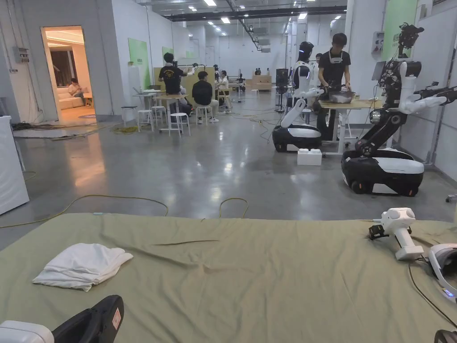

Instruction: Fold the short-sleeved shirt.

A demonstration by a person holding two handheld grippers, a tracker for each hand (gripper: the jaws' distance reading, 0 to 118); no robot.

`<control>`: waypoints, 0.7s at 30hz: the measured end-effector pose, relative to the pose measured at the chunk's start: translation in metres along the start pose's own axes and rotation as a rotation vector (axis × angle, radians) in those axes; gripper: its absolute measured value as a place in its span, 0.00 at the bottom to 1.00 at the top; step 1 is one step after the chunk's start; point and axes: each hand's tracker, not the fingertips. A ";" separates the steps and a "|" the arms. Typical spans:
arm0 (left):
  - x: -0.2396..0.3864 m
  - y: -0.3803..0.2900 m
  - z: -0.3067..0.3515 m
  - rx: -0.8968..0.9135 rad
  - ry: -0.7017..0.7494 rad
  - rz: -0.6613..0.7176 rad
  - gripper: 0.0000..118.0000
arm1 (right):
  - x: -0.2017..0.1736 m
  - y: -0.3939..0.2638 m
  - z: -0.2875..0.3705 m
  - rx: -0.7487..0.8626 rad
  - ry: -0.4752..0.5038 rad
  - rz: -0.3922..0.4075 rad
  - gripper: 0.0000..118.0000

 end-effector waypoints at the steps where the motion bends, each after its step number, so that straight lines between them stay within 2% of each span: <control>1: 0.002 0.000 0.000 0.000 0.006 -0.016 0.00 | 0.000 0.001 0.000 0.001 0.000 0.000 0.00; 8: -0.002 0.002 0.001 -0.010 0.015 -0.035 0.00 | -0.002 0.008 0.002 -0.004 0.020 -0.052 0.00; 15: -0.013 0.000 0.007 -0.016 0.046 -0.054 0.00 | -0.010 0.012 0.004 -0.014 0.051 -0.048 0.00; 16: -0.017 -0.001 0.008 -0.016 0.047 -0.046 0.02 | -0.012 0.012 0.004 -0.017 0.057 -0.050 0.00; 18: -0.028 -0.002 0.010 -0.033 0.053 -0.046 0.11 | -0.015 0.010 0.003 -0.023 0.066 -0.048 0.00; 21: -0.047 -0.006 0.013 -0.068 0.095 -0.049 0.57 | -0.015 0.004 -0.003 -0.048 0.087 -0.046 0.00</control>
